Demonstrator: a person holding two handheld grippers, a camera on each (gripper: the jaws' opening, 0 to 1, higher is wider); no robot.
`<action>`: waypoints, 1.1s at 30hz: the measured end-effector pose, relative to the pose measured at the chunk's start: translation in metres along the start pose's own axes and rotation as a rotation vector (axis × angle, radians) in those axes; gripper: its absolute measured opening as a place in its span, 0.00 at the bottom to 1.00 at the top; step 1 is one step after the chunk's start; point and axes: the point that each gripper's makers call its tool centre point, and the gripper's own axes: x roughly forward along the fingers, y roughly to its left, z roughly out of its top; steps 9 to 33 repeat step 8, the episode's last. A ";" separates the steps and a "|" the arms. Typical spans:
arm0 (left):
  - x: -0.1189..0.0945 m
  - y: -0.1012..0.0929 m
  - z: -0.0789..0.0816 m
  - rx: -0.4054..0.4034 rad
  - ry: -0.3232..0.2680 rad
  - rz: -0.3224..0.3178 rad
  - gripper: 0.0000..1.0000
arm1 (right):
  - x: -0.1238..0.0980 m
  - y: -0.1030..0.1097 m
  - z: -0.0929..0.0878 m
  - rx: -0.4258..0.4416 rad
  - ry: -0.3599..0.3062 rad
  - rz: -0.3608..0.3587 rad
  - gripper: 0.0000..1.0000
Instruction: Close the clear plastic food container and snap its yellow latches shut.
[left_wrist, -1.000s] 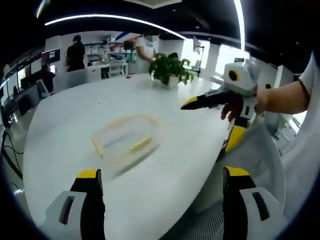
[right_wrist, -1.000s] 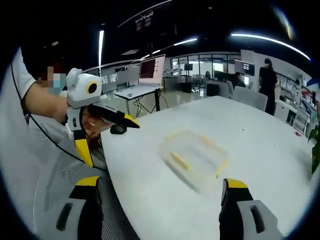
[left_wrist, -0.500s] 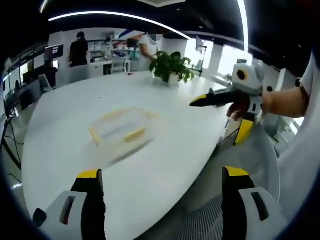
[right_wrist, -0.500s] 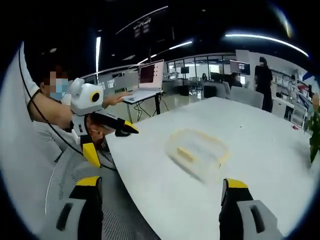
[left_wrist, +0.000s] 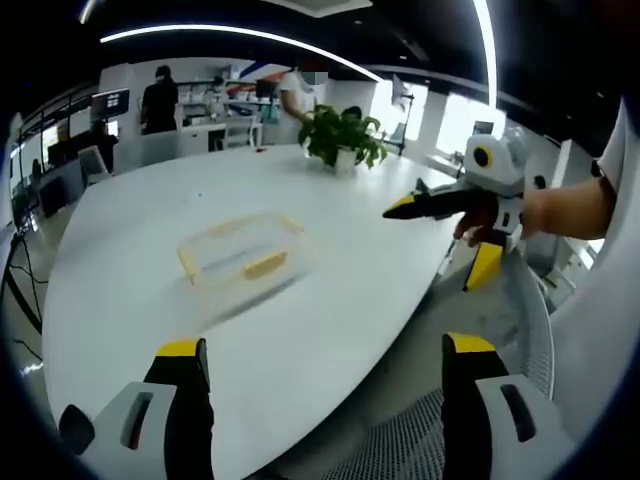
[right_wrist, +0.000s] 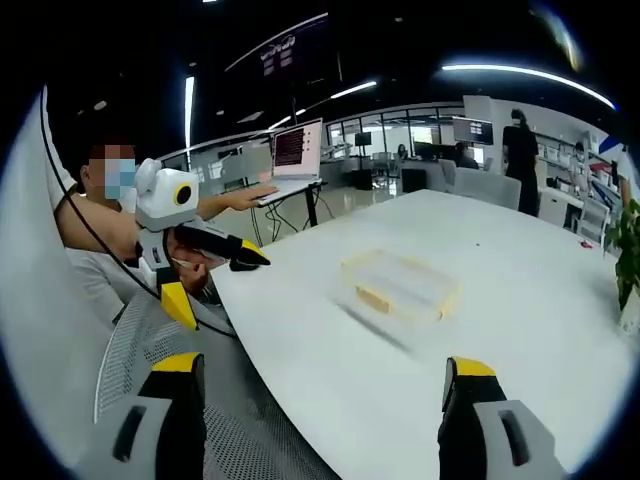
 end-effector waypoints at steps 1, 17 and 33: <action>0.000 0.000 -0.001 0.000 0.001 0.001 0.95 | 0.000 0.000 0.000 -0.005 0.004 0.000 0.97; -0.001 0.001 -0.002 -0.005 -0.006 0.009 0.95 | 0.000 0.001 0.000 0.009 0.001 0.000 0.97; -0.001 0.001 -0.002 -0.005 -0.006 0.009 0.95 | 0.000 0.001 0.000 0.009 0.001 0.000 0.97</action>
